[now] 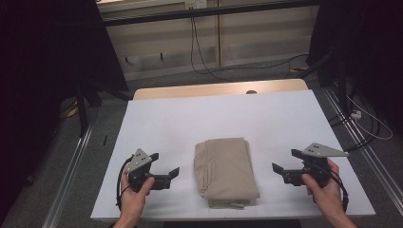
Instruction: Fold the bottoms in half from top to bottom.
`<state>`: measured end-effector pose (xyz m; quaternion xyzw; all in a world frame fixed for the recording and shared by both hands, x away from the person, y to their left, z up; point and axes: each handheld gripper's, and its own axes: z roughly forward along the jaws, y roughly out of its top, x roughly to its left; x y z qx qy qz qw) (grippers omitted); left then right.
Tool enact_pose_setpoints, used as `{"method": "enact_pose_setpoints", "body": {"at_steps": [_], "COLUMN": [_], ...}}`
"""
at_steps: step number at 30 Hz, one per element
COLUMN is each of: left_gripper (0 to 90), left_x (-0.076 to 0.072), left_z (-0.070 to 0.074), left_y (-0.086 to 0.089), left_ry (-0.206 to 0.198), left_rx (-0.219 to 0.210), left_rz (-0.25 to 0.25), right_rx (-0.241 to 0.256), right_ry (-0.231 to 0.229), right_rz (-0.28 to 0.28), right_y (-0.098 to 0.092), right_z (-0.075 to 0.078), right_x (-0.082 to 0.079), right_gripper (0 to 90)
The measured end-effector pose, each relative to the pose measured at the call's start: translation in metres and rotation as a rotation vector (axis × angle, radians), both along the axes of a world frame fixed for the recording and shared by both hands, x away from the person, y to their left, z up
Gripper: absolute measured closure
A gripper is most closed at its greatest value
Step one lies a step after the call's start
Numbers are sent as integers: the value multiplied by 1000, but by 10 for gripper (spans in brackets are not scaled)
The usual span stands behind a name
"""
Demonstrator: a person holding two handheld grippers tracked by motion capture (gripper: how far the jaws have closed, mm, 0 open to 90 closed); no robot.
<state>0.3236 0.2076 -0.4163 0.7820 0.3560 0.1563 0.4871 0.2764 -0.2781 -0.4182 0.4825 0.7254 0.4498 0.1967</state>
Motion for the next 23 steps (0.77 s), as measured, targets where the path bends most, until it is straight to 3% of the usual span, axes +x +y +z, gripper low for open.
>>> {"method": "enact_pose_setpoints", "body": {"at_steps": [1,4,7,11,14,20,23], "left_gripper": [41,43,42,38,34,36,35], "left_x": [-1,0,4,7,11,14,14], "left_z": [0,-1,-1,-3,-4,-4,-4], "left_y": [2,8,18,25,26,26,26], "left_ry": [-10,-40,-39,-20,0,-10,-6], "left_rx": [12,51,15,-4,-45,-34,-49], "left_rz": [8,32,102,144,140,143,144], "right_rx": [6,-10,-34,-6,-3,-19,-14], "right_ry": [23,24,8,6,-6,-24,-25], "right_rz": [-30,-56,-85,-117,-110,-88,-88], "right_y": [-7,-14,-19,-25,-23,-17,-18], "right_z": [-2,-5,-6,-8,-6,-6,-6], "right_x": [1,1,0,-1,-4,-4,-4], "right_gripper": [91,95,94,92,95,99,98]}}
